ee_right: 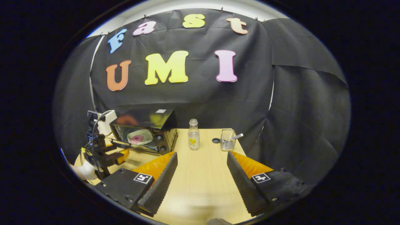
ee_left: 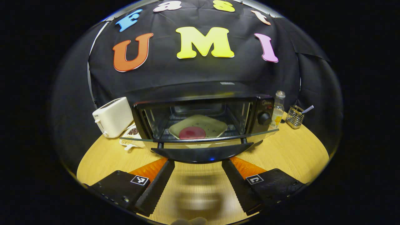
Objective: Open the electric oven with the left hand, put the food in, and close the electric oven.
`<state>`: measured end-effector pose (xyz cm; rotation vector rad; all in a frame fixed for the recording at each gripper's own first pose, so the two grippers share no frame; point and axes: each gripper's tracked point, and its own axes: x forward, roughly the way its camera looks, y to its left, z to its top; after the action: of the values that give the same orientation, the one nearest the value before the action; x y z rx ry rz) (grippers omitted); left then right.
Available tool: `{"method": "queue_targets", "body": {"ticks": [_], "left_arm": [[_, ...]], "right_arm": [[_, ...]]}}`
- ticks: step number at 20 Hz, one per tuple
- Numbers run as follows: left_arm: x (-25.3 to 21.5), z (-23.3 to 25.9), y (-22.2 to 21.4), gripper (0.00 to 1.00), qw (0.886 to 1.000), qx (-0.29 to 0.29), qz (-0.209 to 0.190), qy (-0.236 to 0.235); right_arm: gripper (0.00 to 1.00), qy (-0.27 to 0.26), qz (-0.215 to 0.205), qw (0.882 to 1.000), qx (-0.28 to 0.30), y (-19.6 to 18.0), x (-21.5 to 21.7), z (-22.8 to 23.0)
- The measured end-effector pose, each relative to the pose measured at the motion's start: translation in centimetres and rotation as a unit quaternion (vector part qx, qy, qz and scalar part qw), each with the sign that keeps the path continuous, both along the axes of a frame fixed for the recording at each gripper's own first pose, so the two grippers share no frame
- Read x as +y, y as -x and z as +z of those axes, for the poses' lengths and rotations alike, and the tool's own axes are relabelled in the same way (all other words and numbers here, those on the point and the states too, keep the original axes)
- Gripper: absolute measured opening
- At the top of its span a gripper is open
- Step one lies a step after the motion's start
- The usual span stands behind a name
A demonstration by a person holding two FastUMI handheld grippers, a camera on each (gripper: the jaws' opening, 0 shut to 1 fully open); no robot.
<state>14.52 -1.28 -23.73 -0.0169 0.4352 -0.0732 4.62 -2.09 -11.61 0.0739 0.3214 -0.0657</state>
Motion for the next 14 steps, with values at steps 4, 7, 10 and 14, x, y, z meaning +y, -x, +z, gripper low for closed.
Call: {"method": "queue_targets", "body": {"ticks": [4, 7, 10, 14], "left_arm": [[-0.7, 0.8, -0.3, 0.97, 1.000, -0.008, -0.008, 0.006], [-0.7, 0.6, 0.2, 0.97, 1.000, -0.006, -0.013, 0.001], [-0.7, 1.0, 0.7, 0.98, 1.000, -0.009, -0.012, 0.003], [-0.3, 1.8, 1.8, 0.97, 1.000, -0.017, -0.015, 0.004]], "right_arm": [[1.00, -0.009, -0.006, 1.000, 0.002, 0.2, 0.0, 0.0], [0.97, -0.006, -0.004, 1.000, -0.002, 0.4, 0.2, 0.1], [0.97, -0.005, 0.000, 1.000, -0.004, 0.8, 0.8, 0.3], [0.96, -0.003, 0.004, 1.000, -0.011, 1.4, 1.8, 0.8]]}}
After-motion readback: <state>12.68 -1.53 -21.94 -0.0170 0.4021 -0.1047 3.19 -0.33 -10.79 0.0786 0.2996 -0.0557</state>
